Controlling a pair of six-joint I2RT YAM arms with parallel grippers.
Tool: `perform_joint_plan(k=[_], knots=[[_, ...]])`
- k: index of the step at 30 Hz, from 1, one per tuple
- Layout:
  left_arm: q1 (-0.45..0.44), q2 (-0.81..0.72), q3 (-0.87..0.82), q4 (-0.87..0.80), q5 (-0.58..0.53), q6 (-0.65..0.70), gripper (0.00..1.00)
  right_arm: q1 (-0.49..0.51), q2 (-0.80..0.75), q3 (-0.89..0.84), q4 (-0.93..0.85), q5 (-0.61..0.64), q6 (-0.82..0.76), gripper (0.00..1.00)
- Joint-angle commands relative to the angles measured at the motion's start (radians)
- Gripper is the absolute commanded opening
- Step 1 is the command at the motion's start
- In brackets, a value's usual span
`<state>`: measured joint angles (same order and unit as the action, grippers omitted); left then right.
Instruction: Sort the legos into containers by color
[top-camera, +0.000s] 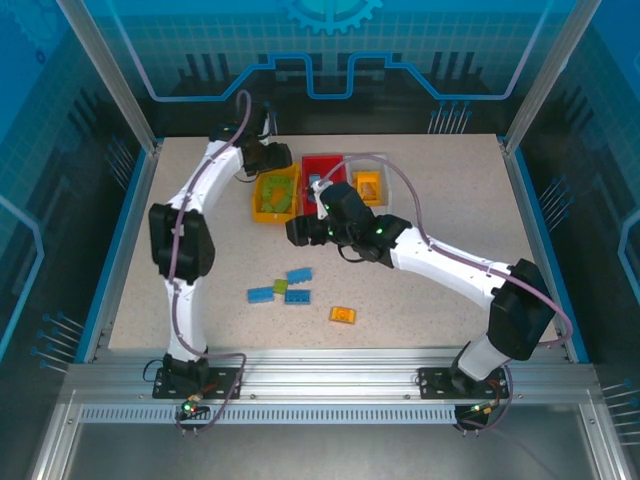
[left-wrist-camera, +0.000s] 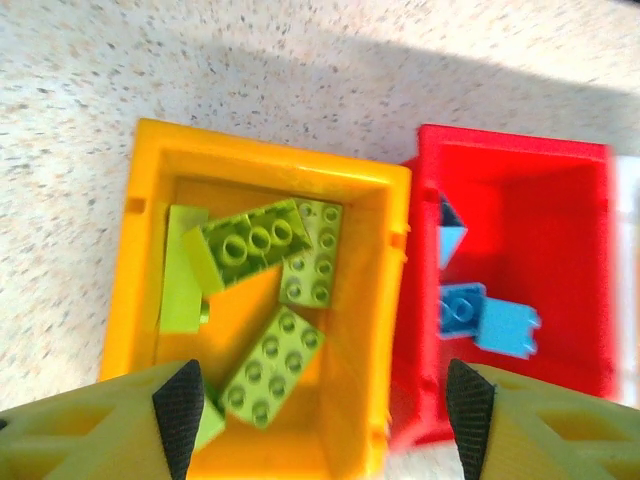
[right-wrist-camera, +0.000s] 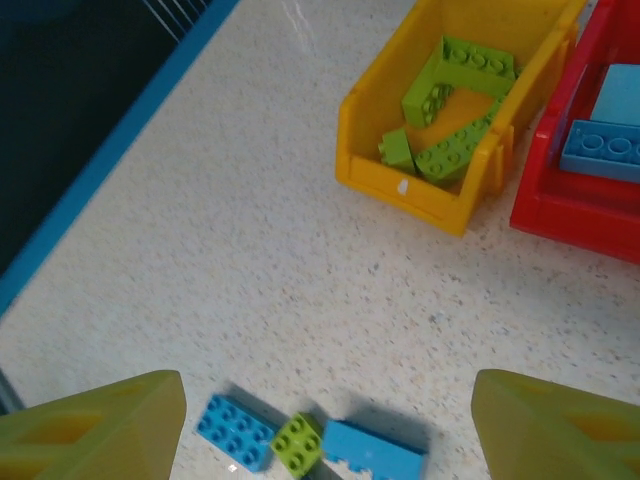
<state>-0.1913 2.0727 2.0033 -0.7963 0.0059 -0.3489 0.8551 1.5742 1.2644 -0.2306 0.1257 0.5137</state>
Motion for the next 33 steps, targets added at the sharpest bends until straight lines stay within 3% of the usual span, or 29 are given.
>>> perform_joint_plan(k=[1, 6, 11, 16, 25, 33], knots=[[-0.017, -0.235, -0.155, 0.082, 0.025, -0.074, 0.68, 0.082, -0.013, -0.043, -0.085, 0.111, -0.083, 0.77], [-0.073, -0.559, -0.51, 0.174, 0.054, -0.166, 0.68, 0.148, -0.002, -0.117, -0.136, 0.169, -0.225, 0.8], [-0.176, -0.834, -0.804, 0.216, 0.088, -0.251, 0.68, 0.102, 0.05, -0.123, -0.18, 0.073, -0.495, 0.79], [-0.198, -1.103, -1.046, 0.261, 0.181, -0.411, 0.69, 0.084, 0.191, -0.021, -0.267, 0.019, -0.707, 0.78], [-0.204, -1.39, -1.2, 0.123, 0.235, -0.55, 0.69, 0.055, 0.371, 0.109, -0.281, 0.021, -0.845, 0.76], [-0.204, -1.417, -1.183, 0.083, 0.23, -0.558, 0.68, 0.042, 0.474, 0.194, -0.331, -0.028, -0.866, 0.67]])
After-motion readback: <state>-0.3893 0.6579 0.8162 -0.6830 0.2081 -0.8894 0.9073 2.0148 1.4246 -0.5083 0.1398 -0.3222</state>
